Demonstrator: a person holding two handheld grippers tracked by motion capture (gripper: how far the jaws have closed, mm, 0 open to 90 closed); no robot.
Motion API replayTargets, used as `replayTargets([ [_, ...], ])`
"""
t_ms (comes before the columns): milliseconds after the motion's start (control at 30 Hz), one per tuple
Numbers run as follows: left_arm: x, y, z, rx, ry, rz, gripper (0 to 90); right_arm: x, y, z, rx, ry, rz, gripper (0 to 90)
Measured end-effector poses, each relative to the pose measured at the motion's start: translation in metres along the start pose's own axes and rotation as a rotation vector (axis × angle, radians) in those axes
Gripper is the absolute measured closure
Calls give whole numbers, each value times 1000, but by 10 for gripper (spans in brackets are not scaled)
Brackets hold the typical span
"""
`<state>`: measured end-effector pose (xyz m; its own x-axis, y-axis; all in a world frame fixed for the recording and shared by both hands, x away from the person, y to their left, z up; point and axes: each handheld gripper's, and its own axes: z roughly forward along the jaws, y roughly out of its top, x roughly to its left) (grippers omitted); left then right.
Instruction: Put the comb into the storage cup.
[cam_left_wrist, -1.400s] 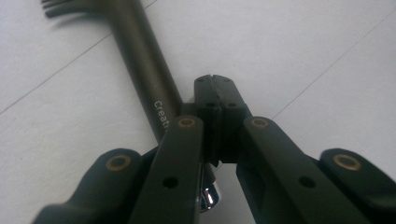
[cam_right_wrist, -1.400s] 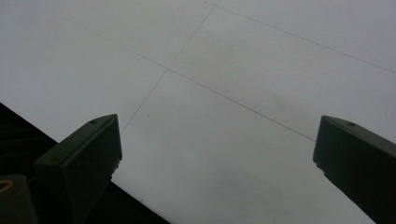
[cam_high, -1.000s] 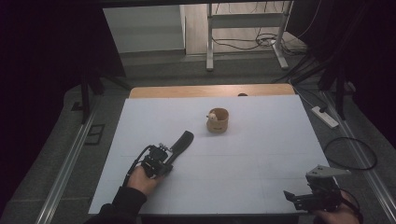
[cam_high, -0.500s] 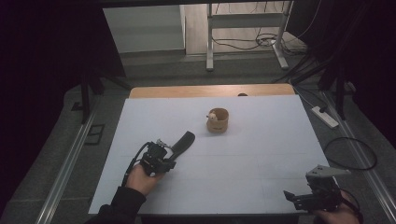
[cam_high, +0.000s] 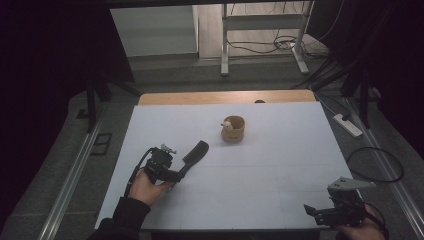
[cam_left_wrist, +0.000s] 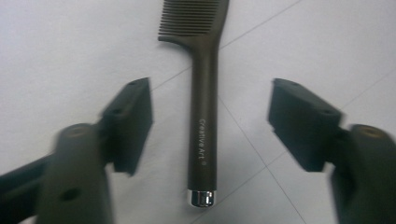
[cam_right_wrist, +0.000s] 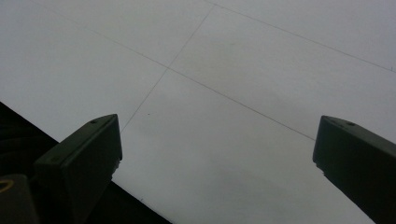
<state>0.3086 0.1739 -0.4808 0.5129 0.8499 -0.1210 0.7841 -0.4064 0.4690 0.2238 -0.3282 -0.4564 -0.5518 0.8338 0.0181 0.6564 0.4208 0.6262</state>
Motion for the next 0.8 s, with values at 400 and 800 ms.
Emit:
replayTargets([
  [400,7,6,4,41,-28,8,0,0,0,0,4,1,0,12],
  [800,3,6,20,59,-18,38,0,0,0,0,6,1,-1,12],
])
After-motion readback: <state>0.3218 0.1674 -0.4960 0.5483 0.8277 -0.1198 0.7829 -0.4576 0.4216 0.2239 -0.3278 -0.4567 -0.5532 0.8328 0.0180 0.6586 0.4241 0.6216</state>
